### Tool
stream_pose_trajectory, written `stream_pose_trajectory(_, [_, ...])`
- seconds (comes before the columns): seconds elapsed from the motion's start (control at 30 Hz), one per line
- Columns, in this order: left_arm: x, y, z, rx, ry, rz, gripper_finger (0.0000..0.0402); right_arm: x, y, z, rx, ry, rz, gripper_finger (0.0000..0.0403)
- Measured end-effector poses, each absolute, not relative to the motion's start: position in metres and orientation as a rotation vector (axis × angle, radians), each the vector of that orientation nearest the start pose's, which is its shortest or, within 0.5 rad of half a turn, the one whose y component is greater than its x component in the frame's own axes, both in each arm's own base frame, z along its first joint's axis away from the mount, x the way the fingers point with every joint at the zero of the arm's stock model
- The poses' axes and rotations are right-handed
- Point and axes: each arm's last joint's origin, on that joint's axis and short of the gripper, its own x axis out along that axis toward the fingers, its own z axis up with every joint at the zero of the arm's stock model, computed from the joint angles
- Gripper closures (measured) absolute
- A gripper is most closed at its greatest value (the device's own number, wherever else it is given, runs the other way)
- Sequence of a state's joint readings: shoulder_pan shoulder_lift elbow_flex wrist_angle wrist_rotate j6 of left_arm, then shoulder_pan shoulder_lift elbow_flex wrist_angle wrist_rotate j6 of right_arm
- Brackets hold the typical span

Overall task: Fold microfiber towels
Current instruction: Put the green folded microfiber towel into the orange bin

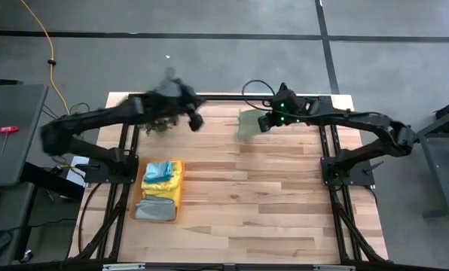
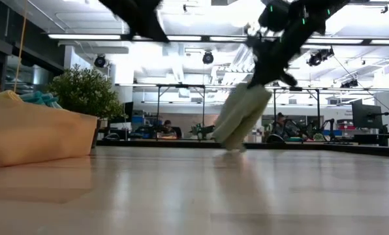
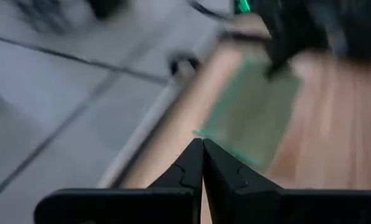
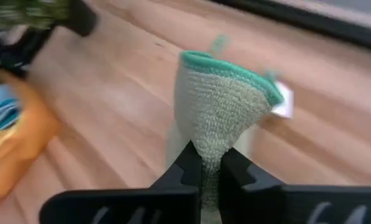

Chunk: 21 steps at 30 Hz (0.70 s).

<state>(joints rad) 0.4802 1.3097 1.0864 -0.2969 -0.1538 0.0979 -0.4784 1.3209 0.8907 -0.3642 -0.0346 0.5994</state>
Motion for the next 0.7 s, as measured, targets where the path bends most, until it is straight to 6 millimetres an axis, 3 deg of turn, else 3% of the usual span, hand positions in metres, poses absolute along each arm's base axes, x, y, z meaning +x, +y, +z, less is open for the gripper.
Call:
stream_pose_trajectory(0.13, [0.21, 0.113, 0.365, -0.088, 0.307, 0.701, 0.0401, 0.246, -0.117, 0.284, 0.644, 0.653, -0.55, 0.0401])
stream_pose_trajectory(0.3, [0.16, 0.085, 0.403, -0.184, 0.061, 0.709, 0.0401, 0.26, -0.103, 0.334, 0.583, 0.619, -0.28, 0.0402])
stream_pose_trajectory(0.47, [0.126, 0.069, 0.416, -0.185, -0.021, 0.706, 0.0401, 0.277, -0.081, 0.363, 0.59, 0.639, -0.076, 0.0402])
stream_pose_trajectory(0.7, [0.106, 0.059, 0.42, -0.174, -0.045, 0.696, 0.0401, 0.321, -0.036, 0.365, 0.588, 0.684, 0.118, 0.0402])
